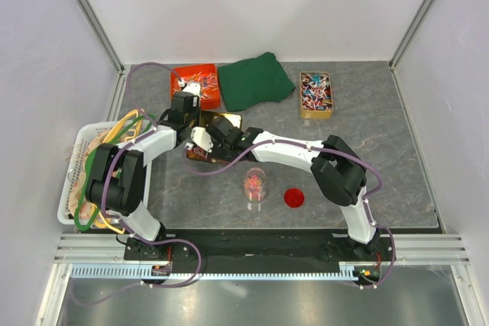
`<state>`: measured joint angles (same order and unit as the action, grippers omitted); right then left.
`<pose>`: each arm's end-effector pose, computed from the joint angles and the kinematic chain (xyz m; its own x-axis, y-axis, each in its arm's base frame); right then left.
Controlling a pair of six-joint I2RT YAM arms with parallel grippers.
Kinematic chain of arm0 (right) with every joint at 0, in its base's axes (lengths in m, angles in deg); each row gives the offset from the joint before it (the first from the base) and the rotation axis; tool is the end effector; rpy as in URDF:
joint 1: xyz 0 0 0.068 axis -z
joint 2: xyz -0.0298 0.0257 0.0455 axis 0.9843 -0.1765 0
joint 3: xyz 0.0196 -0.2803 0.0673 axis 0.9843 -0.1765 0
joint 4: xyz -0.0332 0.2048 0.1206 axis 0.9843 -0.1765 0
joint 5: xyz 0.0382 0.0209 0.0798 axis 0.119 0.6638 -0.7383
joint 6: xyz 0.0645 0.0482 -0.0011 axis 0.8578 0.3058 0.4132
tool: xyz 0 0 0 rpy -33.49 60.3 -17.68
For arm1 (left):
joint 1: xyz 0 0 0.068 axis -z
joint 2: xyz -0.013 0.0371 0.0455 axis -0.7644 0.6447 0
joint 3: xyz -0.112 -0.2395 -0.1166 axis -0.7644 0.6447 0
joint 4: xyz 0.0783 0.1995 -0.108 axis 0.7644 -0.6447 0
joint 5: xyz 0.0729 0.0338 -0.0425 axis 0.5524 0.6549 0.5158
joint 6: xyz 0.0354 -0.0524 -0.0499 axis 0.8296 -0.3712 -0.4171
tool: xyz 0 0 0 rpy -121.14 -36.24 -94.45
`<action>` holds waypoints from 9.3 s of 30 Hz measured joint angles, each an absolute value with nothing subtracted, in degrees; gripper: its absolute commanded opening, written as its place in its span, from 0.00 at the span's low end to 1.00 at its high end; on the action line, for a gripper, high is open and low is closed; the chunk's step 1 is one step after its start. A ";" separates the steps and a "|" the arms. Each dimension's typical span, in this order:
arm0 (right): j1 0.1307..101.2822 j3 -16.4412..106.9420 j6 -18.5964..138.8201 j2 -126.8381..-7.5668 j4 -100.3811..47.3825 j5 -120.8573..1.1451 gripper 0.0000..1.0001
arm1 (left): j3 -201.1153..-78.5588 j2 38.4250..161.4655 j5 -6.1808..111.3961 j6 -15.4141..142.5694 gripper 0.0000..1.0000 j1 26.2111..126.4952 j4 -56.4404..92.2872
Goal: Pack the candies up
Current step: Scoop the fake candies from the storage box, then place the fake candies in the packing bottle, then place the storage box at the center of the board, then place the spatula at the center of the board, then pick up the bottle lid at the center of the board.
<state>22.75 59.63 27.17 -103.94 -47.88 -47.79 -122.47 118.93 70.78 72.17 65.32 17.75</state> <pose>0.2587 0.3899 0.2018 -0.0159 -0.8325 -0.5538 -0.9098 0.2417 -0.3373 0.3535 -0.0855 0.2109 -0.5949 0.1114 -0.7961 0.1005 0.9929 0.0639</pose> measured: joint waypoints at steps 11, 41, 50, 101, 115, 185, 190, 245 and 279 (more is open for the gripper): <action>27.28 59.63 31.15 -102.39 -47.31 -55.88 0.00 | -122.71 119.21 70.67 71.91 0.02 65.19 17.71; 35.30 48.86 25.42 -88.18 -51.75 -71.44 0.00 | -130.08 125.57 67.00 71.12 0.02 62.28 11.48; 43.02 48.25 21.00 -81.23 -54.33 -74.76 0.00 | -136.09 131.41 65.16 71.32 0.02 61.69 5.89; 34.25 48.20 -1.97 -62.78 -96.95 -60.77 0.00 | -140.16 134.51 59.72 75.10 0.71 55.66 -2.81; 30.54 52.68 -1.97 -66.68 -98.26 -54.70 0.00 | -140.16 130.60 55.39 75.61 0.75 55.66 -4.43; 88.30 39.02 23.52 -78.89 -47.79 -61.17 0.00 | -133.71 118.84 33.36 77.00 1.00 52.07 0.47; 88.11 43.81 28.59 -91.50 -43.44 -61.23 0.01 | -131.04 117.03 28.97 79.10 1.00 52.16 1.23; 87.65 45.08 31.98 -72.82 -50.48 -70.13 0.78 | -114.50 90.89 13.67 102.03 1.00 62.50 -7.23; 51.36 22.50 13.94 -74.72 -71.92 -74.24 0.72 | -117.10 73.75 18.70 102.36 1.00 62.50 -13.94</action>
